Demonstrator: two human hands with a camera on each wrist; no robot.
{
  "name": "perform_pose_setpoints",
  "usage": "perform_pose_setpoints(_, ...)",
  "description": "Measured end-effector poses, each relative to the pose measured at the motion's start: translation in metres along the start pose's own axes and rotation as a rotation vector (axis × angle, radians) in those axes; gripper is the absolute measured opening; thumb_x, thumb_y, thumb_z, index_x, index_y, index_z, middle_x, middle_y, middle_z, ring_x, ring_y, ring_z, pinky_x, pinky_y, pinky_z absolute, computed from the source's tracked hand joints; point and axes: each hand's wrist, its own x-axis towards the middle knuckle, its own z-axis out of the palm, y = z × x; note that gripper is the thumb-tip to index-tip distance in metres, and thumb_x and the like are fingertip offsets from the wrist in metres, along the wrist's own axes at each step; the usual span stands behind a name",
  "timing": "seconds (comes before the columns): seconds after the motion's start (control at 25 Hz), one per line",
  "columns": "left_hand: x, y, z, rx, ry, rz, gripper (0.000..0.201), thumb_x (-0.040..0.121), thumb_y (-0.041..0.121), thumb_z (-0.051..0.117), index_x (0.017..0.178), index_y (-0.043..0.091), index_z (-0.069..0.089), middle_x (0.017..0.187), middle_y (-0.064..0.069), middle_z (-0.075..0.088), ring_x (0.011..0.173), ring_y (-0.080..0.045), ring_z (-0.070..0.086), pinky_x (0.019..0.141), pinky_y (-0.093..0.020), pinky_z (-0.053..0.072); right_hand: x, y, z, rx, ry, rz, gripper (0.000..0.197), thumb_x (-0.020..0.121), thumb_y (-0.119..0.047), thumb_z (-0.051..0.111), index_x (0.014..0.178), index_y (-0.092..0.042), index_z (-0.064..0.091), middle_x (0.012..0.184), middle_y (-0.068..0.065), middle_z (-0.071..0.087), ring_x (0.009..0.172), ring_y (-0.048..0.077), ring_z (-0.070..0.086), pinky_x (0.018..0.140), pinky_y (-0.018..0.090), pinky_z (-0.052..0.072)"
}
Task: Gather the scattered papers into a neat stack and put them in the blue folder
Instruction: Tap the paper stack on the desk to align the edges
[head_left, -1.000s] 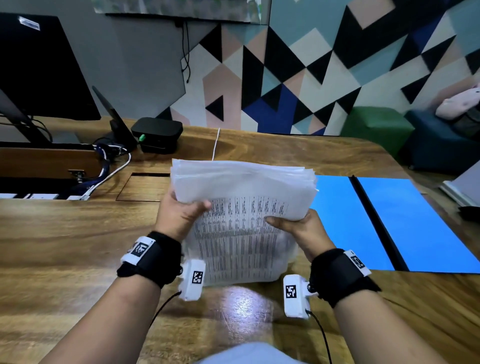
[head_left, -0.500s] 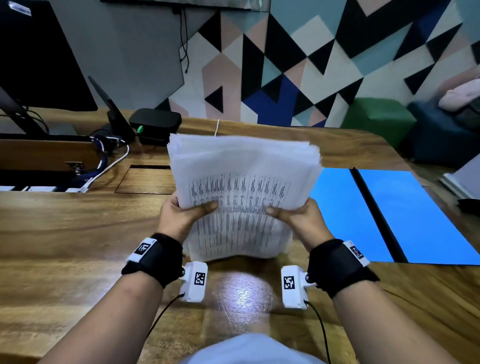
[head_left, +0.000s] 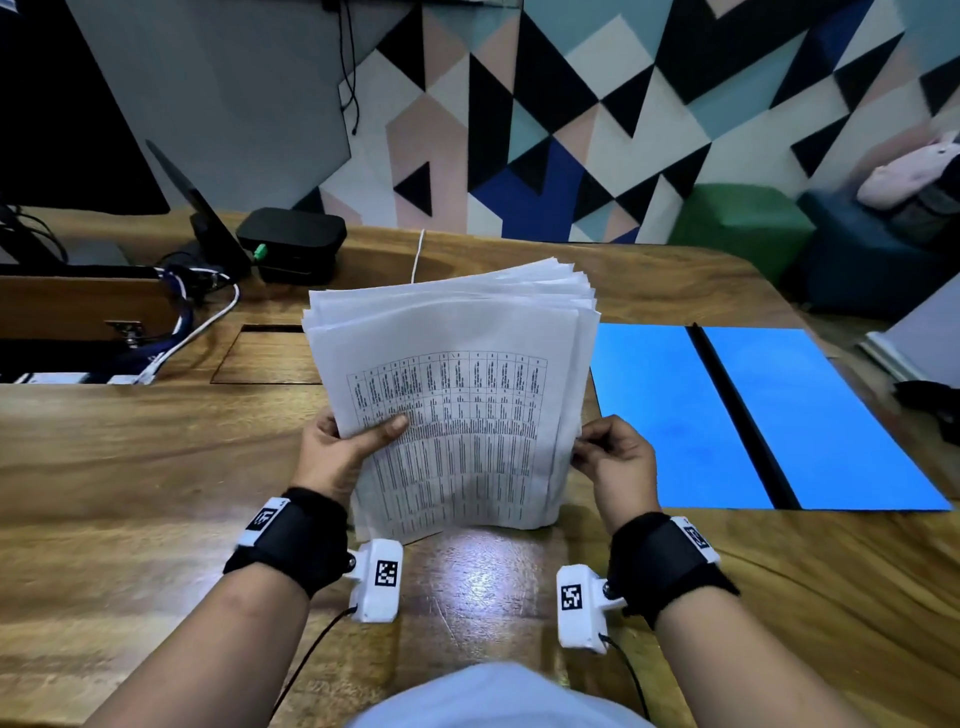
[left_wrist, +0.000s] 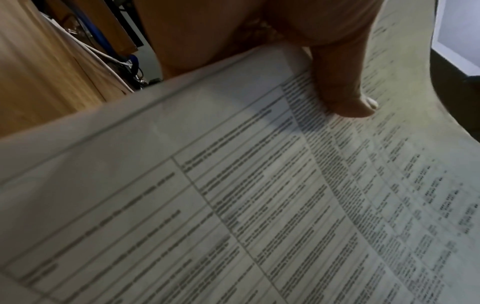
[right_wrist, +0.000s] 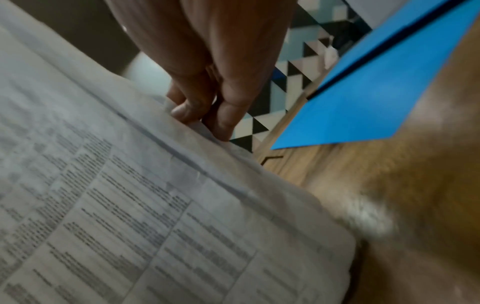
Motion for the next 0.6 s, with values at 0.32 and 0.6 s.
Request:
perform_pose_setpoints(0.32, -0.008, 0.005, -0.005, 0.053, -0.161, 0.014, 0.053, 0.033, 0.022, 0.094, 0.082, 0.015, 0.077, 0.088, -0.001, 0.078, 0.088, -0.016, 0.074, 0.071, -0.023, 0.058, -0.002, 0.012, 0.004, -0.048, 0.055, -0.022, 0.048, 0.079, 0.016, 0.045, 0.065, -0.027, 0.062, 0.064, -0.011, 0.061, 0.066, 0.01, 0.051, 0.068, 0.029, 0.044)
perform_pose_setpoints(0.6, -0.012, 0.005, -0.007, 0.057, -0.191, 0.036, 0.058, 0.027, 0.029, 0.095, 0.082, 0.021, 0.079, 0.089, -0.001, 0.078, 0.085, -0.015, 0.074, 0.072, -0.029, 0.059, -0.03, -0.014, 0.026, 0.006, -0.054, 0.187, 0.025, 0.081, 0.001, 0.059, 0.069, -0.021, 0.057, 0.073, -0.004, 0.062, 0.073, 0.014, 0.055, 0.072, 0.029, 0.046)
